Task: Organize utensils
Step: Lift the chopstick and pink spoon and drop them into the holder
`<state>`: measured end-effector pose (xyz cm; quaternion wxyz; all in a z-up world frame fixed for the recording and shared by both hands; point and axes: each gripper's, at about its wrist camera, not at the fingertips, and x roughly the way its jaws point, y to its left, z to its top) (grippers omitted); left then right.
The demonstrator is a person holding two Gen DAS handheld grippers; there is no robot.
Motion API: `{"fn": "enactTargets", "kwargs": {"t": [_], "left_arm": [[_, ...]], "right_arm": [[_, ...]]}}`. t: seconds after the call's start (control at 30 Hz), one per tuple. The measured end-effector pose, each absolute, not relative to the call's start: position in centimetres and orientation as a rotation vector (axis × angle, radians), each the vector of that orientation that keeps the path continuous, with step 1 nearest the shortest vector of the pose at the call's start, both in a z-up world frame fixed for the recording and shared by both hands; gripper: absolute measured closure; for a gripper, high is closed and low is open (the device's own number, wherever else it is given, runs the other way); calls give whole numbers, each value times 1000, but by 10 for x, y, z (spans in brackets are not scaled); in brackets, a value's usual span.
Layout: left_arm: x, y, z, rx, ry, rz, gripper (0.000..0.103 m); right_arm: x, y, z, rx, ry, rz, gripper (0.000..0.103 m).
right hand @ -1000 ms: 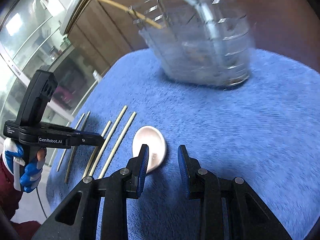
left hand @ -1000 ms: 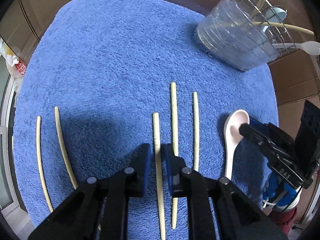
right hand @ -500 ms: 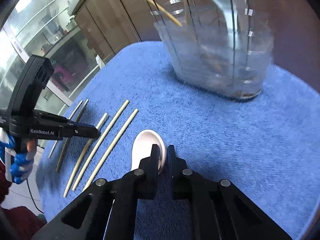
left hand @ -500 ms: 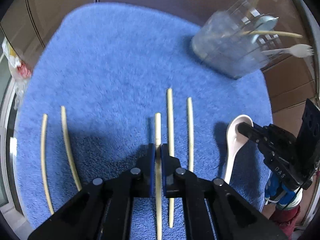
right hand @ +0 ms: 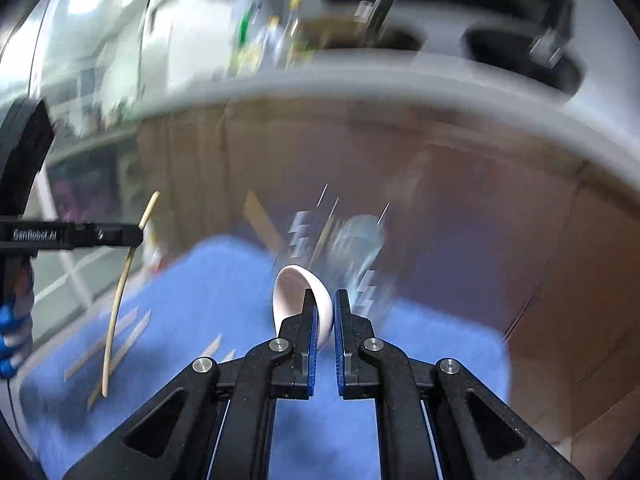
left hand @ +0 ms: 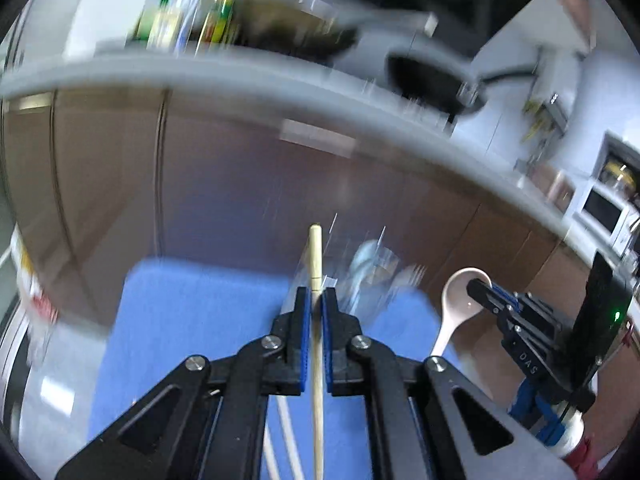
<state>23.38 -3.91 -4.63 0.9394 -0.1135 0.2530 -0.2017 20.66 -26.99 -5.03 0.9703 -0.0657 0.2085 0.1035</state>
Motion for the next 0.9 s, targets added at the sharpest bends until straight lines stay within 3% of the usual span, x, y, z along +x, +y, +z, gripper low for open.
{"fn": "enactTargets", "kwargs": {"t": [0.17, 0.33, 0.8, 0.9], "left_arm": [[258, -56, 5, -294, 303, -405, 98], [291, -79, 18, -336, 166, -298, 98], [339, -125, -62, -232, 36, -144, 98], [339, -123, -72, -236, 51, -158, 93]], "right_arm": [[218, -283, 4, -122, 199, 37, 96], [259, -285, 9, -128, 134, -68, 96], [296, -278, -65, -223, 178, -105, 96], [295, -276, -76, -210, 189, -90, 94]]}}
